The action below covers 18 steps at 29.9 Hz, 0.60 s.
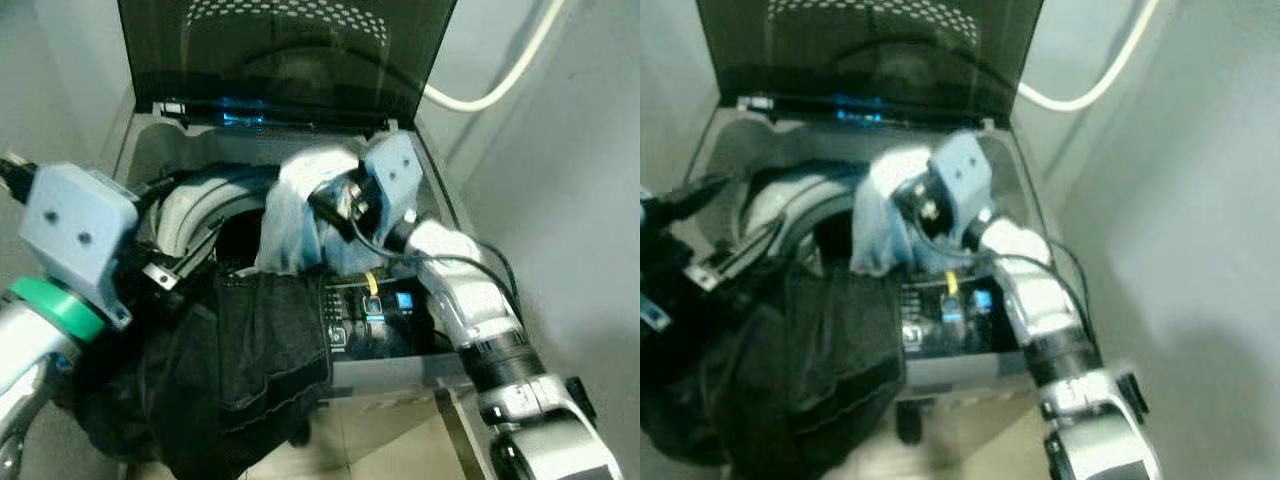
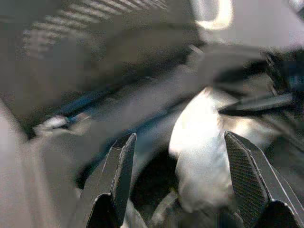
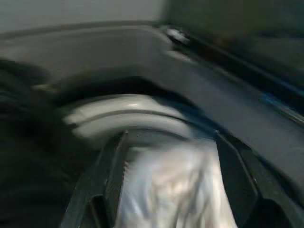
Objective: Clothes washing
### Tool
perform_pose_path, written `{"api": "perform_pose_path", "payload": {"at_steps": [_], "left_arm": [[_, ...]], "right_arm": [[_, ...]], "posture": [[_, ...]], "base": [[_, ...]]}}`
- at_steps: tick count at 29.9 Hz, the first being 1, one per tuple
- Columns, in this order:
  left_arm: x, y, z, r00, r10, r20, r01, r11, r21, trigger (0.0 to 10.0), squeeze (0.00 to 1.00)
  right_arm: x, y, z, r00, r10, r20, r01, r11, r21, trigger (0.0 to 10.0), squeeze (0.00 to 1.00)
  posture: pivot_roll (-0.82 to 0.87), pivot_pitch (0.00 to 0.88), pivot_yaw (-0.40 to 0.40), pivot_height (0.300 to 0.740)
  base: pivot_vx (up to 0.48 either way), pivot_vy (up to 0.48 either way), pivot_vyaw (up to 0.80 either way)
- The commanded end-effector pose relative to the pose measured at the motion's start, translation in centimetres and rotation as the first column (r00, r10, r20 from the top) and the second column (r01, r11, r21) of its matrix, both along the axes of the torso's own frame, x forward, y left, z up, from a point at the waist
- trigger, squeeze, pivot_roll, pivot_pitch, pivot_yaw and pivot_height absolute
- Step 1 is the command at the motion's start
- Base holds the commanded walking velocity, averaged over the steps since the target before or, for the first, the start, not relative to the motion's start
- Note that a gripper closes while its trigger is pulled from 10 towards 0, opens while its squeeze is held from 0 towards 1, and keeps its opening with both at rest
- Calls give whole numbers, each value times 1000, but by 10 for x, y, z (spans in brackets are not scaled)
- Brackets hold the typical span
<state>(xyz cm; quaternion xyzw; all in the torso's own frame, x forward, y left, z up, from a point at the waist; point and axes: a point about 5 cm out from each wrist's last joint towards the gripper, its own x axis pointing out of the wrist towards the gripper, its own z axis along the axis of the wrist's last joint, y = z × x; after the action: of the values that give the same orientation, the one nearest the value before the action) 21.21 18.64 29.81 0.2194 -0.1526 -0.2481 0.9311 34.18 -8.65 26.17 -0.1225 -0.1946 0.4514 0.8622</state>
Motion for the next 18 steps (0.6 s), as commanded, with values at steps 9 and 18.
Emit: {"api": "perform_pose_path", "payload": {"at_steps": [9, 18], "left_arm": [[15, -5, 12, 992, 56, 109, -51, 998, -47, 10000, 0], [36, -21, 54, 949, 97, 300, -39, 981, -192, 10000, 0]], "right_arm": [[-49, 18, 16, 927, 375, -28, -352, 893, 281, 10000, 0], [-57, 83, -46, 931, 361, -59, -364, 929, -62, 10000, 0]], "posture": [[192, 117, -15, 740], [183, 92, -3, 740]], "base": [[0, 0, 0], [0, 0, 0]]}}
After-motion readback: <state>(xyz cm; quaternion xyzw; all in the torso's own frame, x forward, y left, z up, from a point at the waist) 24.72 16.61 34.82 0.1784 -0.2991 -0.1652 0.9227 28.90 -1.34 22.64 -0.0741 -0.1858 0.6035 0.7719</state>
